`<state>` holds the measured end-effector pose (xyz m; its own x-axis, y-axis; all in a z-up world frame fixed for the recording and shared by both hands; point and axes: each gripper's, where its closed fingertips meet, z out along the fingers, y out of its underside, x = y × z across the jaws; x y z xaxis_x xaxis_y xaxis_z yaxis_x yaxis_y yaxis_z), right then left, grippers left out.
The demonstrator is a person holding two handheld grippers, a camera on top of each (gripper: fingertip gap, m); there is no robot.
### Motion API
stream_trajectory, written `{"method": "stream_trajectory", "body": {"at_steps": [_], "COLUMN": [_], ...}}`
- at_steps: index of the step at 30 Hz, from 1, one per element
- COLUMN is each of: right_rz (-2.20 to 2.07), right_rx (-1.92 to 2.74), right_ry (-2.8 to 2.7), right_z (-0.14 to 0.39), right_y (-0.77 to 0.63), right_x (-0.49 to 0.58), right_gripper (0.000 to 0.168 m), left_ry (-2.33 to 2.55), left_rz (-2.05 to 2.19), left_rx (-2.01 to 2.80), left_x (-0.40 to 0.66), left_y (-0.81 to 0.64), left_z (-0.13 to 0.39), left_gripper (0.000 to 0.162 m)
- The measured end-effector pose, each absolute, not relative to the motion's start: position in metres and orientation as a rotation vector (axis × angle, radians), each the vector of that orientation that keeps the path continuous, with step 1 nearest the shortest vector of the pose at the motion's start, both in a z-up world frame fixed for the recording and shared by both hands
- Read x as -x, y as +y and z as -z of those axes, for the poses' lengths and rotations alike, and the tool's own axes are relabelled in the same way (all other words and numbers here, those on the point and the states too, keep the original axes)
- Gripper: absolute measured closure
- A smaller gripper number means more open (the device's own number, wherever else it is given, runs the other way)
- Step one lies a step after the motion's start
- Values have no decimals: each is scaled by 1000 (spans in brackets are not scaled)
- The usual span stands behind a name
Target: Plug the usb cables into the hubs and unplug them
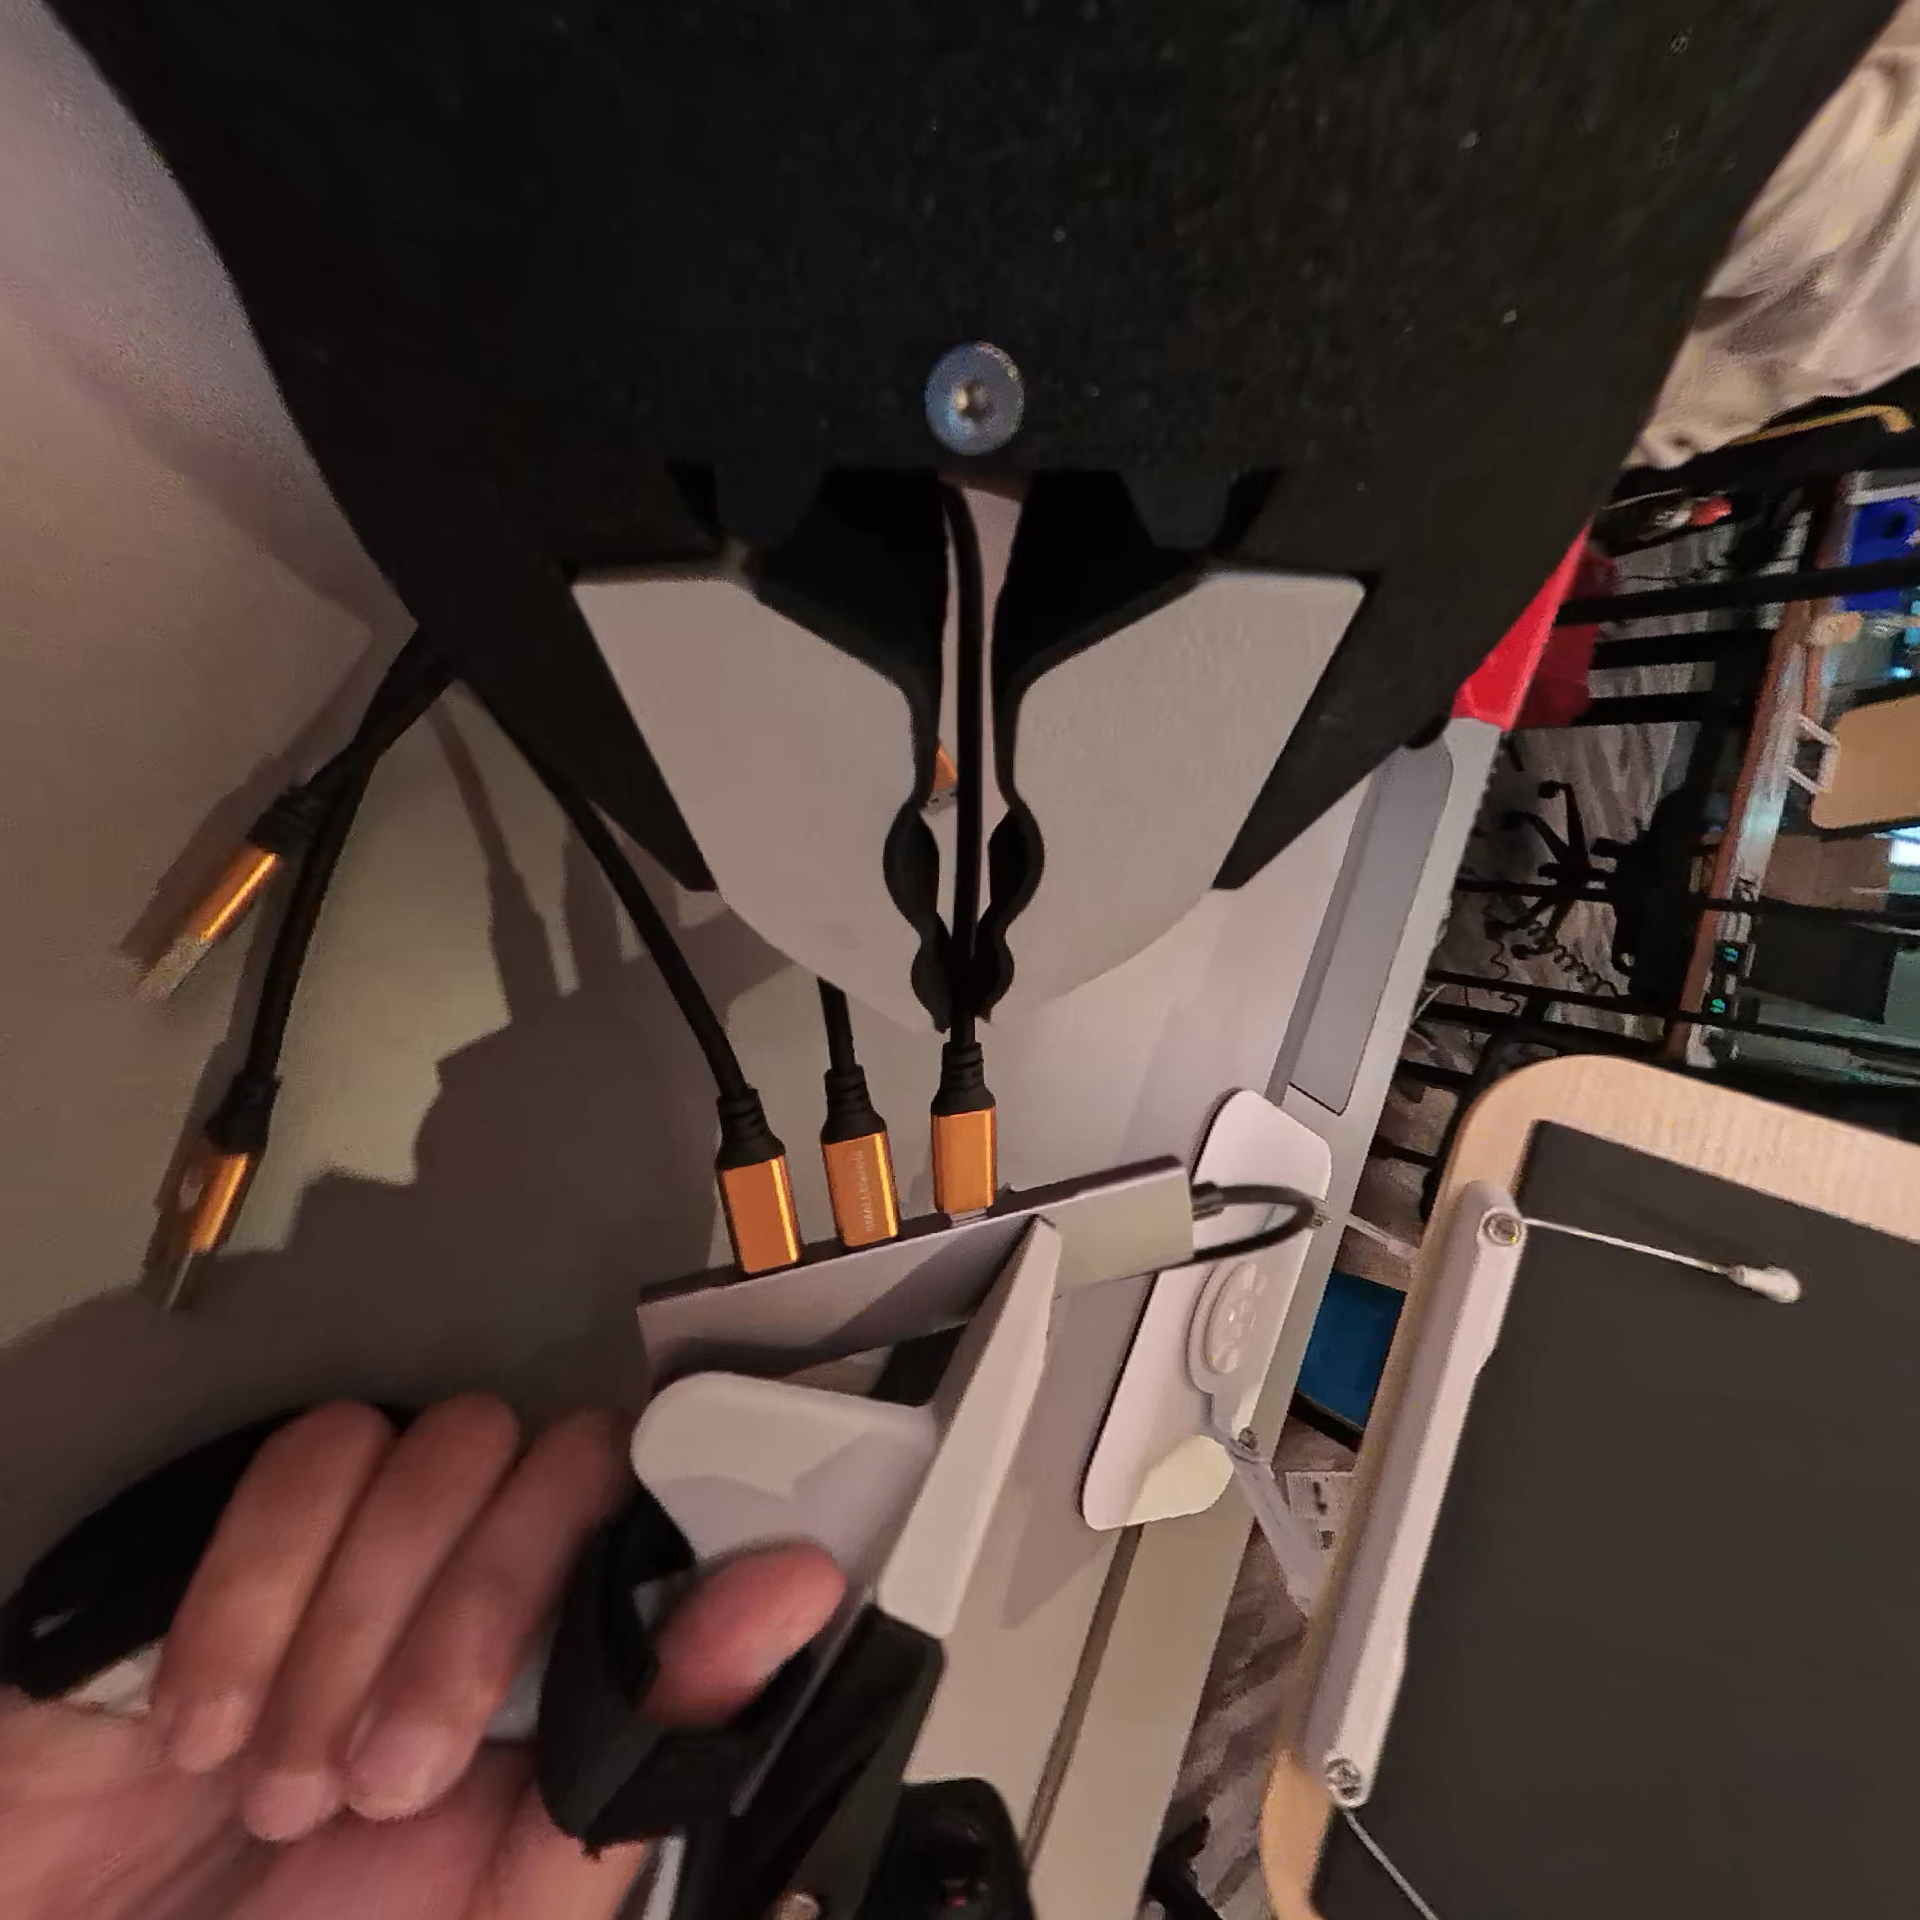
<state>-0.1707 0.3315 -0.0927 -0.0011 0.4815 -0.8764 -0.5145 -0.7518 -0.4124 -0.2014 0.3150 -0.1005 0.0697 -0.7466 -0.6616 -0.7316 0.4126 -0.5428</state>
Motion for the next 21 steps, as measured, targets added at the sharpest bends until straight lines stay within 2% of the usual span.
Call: {"method": "stream_trajectory", "body": {"at_steps": [4,7,13,16,21], "right_rz": [-1865,-1822,-1668,-1650,-1647], "right_rx": [1612,1675,1761,1757,1782], "right_ry": [-6,-123,-295,-329,-407], "right_z": [94,97,105,104,107], "right_y": [327,320,315,314,305], "right_x": [176,185,182,177,184], "right_gripper": [160,144,140,159,160], "left_ry": [1614,1634,1668,1694,1727], "left_rz": [60,34,-2,22,39], "left_rx": [1342,1323,1287,1251,1203], "left_x": [202,205,215,219,214], "left_y": [323,327,335,333,322], "left_z": [106,113,116,114,111], "left_gripper": [159,159,159,158,159]}}
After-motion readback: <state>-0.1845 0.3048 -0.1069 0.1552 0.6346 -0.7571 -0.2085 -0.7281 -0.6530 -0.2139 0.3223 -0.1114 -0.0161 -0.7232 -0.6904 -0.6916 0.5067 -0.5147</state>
